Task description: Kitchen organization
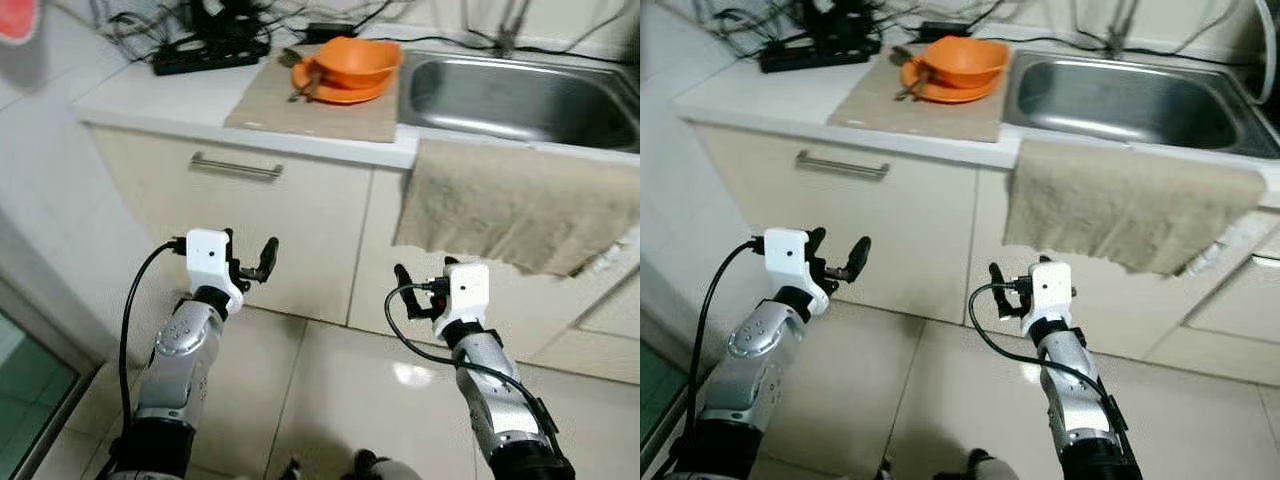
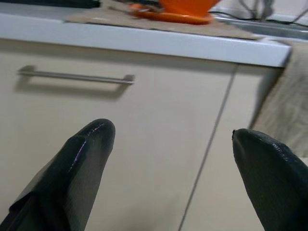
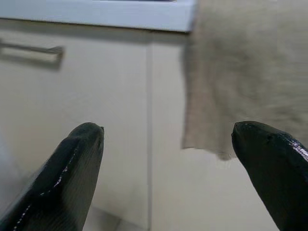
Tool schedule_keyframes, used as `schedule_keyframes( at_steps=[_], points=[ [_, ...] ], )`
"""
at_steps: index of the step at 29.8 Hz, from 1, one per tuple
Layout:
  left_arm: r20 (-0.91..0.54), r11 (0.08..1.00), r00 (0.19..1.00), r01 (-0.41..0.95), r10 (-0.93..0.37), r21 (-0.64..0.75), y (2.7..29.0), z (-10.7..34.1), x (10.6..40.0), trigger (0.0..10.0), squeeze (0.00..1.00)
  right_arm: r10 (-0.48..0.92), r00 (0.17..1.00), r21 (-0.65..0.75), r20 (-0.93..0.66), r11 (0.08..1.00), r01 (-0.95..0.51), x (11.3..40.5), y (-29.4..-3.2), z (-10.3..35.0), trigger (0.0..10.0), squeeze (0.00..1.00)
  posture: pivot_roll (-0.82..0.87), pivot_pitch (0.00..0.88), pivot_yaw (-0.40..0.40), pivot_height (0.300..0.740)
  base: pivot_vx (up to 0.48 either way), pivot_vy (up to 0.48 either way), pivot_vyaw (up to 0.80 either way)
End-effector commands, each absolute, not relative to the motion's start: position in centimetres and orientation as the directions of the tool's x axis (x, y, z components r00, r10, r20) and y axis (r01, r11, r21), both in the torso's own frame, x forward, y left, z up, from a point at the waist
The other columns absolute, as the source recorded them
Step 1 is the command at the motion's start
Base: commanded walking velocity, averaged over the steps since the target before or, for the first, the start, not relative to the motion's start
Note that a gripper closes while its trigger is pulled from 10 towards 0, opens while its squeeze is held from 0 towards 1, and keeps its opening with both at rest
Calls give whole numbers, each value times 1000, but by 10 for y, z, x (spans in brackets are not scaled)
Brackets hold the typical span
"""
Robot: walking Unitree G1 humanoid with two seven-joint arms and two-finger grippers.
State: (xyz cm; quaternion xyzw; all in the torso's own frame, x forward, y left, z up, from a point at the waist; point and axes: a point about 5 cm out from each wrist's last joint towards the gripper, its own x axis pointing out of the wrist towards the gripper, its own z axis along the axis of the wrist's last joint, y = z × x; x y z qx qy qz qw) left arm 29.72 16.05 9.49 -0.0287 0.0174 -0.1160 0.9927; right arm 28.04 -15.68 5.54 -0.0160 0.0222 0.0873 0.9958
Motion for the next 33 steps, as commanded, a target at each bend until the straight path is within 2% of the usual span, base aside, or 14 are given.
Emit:
schedule_keyframes(
  at_steps=[1,6,9,24,29,33],
  points=[
    [-25,973,973,227,-228,-53,162,95,298,10000,0,152,988,-32,-23,988,-152,281,-161,60,10000,0,-11,0,23,740,0,0,-681],
    [-27,973,973,228,-229,-45,162,95,299,10000,0,136,990,-32,-20,990,-137,282,-162,61,10000,0,-13,0,26,740,0,0,-636],
    [-34,974,973,225,-226,-36,161,94,300,10000,0,120,992,-83,-27,989,-122,282,-162,60,10000,0,-14,0,26,740,0,0,-608],
    [-26,973,973,226,-227,-35,159,96,302,10000,0,46,998,-72,-52,996,-49,286,-170,59,10000,0,-12,0,27,740,0,0,0],
    [10,979,980,200,-200,-43,161,102,303,10000,0,53,998,-130,16,990,-50,286,-168,67,10000,0,-12,0,28,740,0,0,0],
    [59,971,971,235,-232,-44,155,114,305,10000,0,5,991,-165,133,986,17,293,-174,91,10000,0,-13,0,29,740,474,0,0]
  ],
)
